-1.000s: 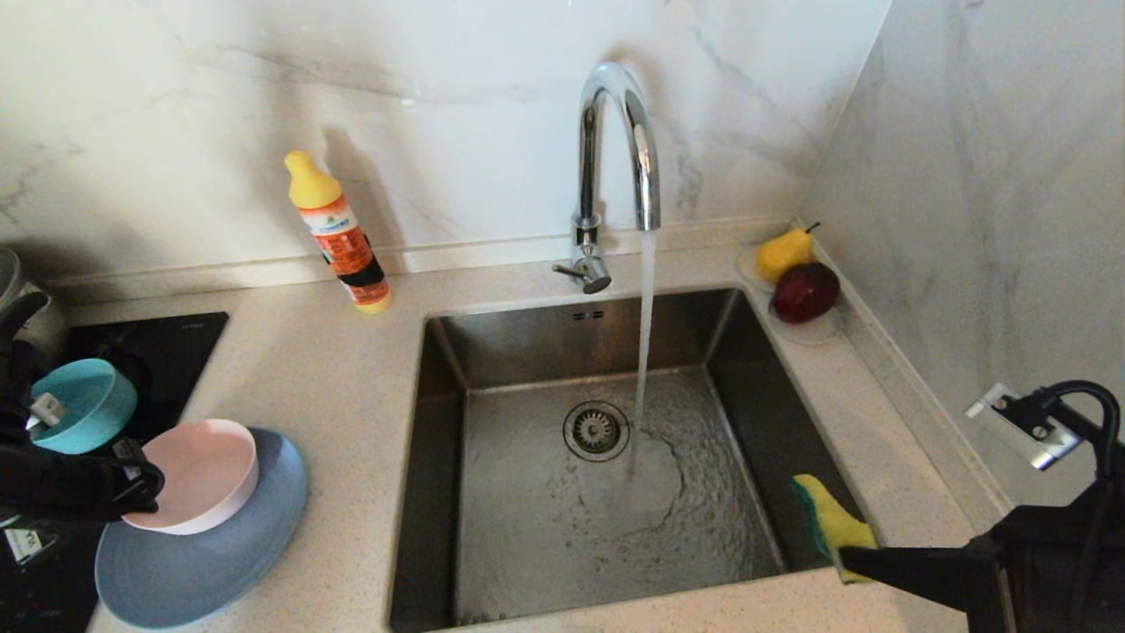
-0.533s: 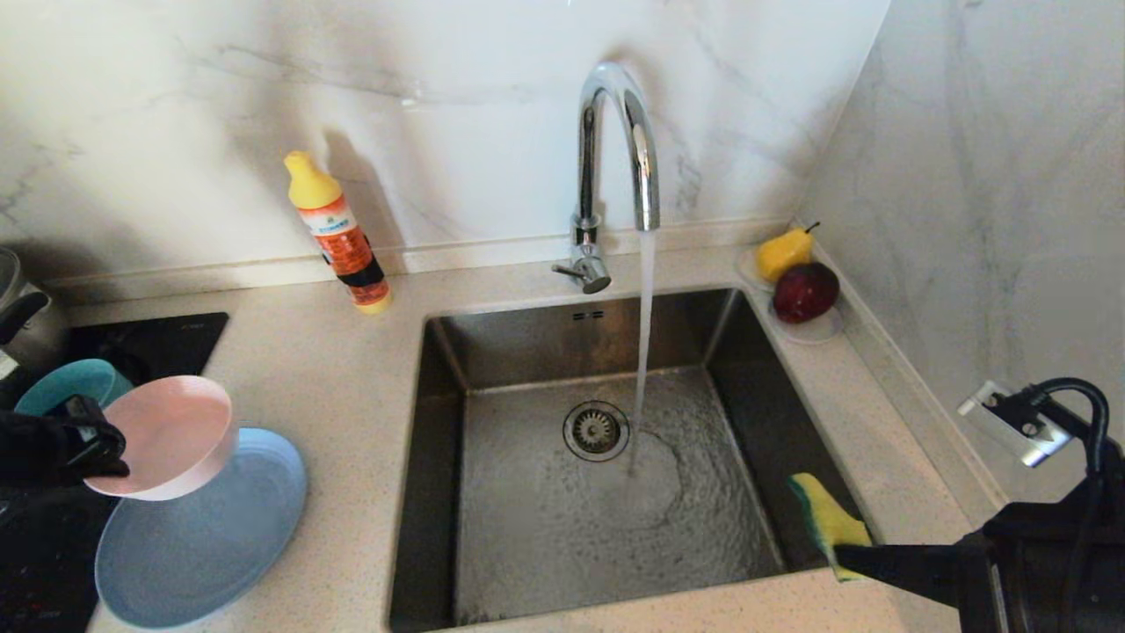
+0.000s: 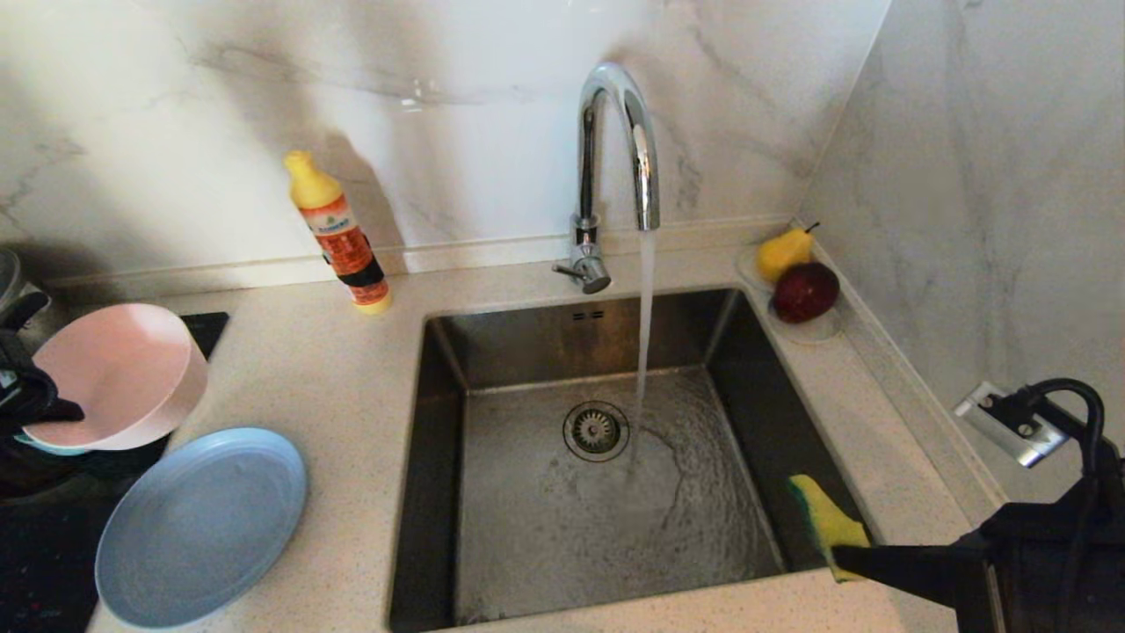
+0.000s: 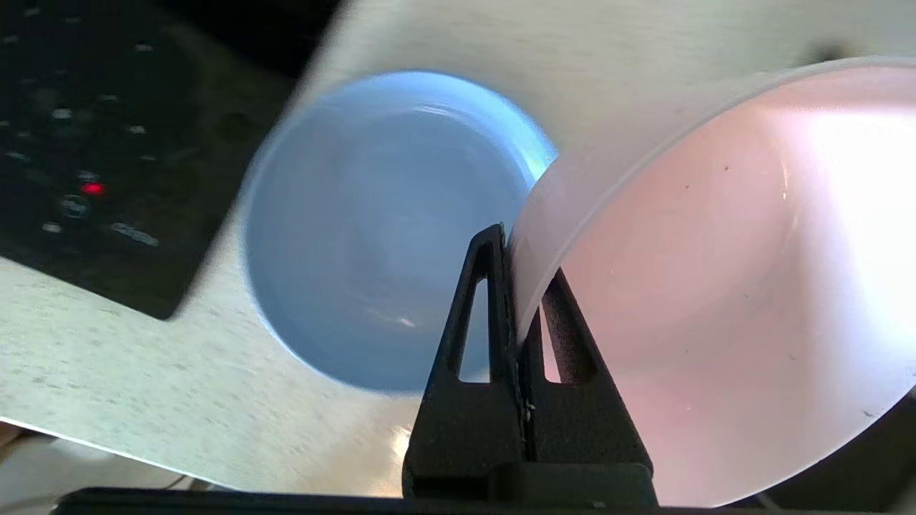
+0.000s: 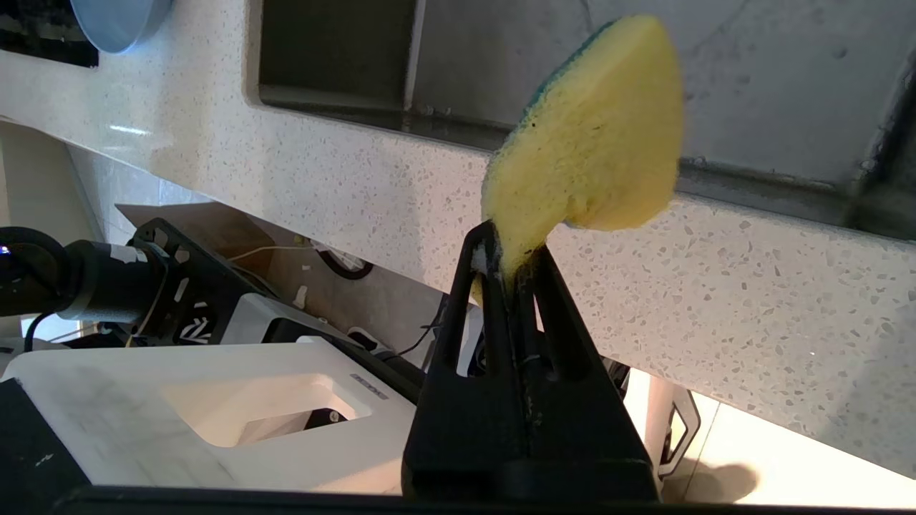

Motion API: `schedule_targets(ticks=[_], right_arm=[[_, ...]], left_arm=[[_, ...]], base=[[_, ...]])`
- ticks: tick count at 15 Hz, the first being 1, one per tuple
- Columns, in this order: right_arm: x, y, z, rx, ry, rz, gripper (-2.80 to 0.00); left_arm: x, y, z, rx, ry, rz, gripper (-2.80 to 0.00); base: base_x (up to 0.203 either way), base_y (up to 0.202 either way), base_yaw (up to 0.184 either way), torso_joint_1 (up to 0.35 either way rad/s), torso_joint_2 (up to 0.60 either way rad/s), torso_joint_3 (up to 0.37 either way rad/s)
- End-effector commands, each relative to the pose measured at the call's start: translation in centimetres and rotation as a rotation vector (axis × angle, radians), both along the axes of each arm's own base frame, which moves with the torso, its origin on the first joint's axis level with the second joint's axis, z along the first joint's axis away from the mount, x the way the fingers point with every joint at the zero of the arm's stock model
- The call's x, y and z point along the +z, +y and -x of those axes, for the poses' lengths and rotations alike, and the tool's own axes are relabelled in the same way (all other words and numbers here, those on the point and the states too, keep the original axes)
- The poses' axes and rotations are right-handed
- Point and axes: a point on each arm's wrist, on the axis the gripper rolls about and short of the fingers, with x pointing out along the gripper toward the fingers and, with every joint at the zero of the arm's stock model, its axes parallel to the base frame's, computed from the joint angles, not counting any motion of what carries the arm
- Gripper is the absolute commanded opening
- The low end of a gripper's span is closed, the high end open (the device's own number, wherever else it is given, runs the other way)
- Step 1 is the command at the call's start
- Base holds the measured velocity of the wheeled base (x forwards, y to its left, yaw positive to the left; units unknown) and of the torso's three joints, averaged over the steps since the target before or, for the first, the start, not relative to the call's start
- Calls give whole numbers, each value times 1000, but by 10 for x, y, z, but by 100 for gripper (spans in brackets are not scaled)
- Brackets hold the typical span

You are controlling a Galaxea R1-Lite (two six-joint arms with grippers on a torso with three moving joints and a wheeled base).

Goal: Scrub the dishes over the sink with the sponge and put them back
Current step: Wash the bowl

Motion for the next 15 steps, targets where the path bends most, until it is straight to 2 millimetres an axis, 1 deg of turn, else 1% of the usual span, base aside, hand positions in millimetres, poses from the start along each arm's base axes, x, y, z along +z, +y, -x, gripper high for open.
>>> schedule_targets(ticks=[1, 4, 7, 9, 12, 15], right_arm=[[0, 1, -1, 4, 4, -1, -280], [2, 4, -1, 17, -4, -5, -280], [2, 6, 0, 31, -1, -3, -280], [1, 7, -1, 31, 4, 0, -280], [-1, 10, -1, 45, 12, 8, -280], [-4, 14, -5, 47, 25, 19, -280]], left_arm=[[23, -12, 18, -48, -78, -3, -280], [30, -34, 20, -165, -104, -9, -280], [34, -56, 14, -288, -115, -20, -280], [32, -69, 4, -353, -103, -23, -280], [23, -90, -16, -443, -53, -23, -280], [13, -117, -33, -504, -4, -25, -280]], base=[[0, 0, 0, 0, 0, 0], [0, 0, 0, 0, 0, 0], [0, 0, 0, 0, 0, 0], [0, 0, 0, 0, 0, 0], [0, 0, 0, 0, 0, 0], [0, 0, 0, 0, 0, 0]])
